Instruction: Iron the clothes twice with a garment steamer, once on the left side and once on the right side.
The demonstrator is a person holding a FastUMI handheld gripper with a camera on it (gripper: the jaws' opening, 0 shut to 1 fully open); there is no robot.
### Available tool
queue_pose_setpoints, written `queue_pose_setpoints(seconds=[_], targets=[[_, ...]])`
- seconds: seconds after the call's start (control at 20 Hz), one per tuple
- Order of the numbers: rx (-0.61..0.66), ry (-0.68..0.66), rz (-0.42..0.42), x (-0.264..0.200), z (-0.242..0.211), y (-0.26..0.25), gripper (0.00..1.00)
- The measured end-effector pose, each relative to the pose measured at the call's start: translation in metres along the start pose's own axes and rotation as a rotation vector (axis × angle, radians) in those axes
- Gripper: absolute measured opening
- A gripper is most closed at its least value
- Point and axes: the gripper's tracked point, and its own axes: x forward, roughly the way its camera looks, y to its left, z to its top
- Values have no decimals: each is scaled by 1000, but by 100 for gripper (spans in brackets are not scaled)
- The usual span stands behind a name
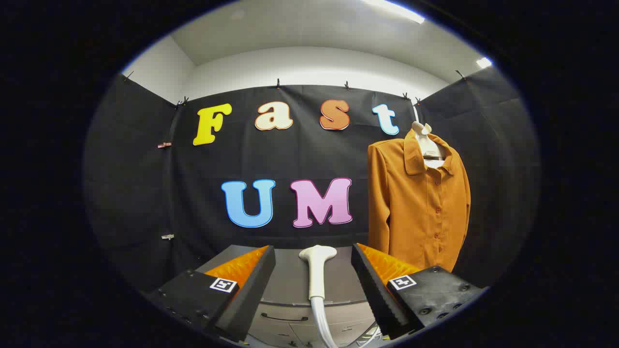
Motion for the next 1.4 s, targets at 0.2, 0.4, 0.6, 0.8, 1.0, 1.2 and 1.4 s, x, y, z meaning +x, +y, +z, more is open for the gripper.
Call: queue_pose_setpoints(seconds=[0.2, 0.4, 0.6, 0.8, 1.0, 1.2, 1.4], targets=[[8, -13, -2, -2, 4, 1, 98], [5, -20, -15, -4, 7, 0, 98], [4, -13, -23, -5, 5, 0, 98], [0, -4, -27, -5, 4, 2, 98], [-3, -1, -29, -7, 3, 8, 98], [-7, 2, -30, -9, 2, 16, 98], [-11, 9, -39, -11, 0, 26, 98]])
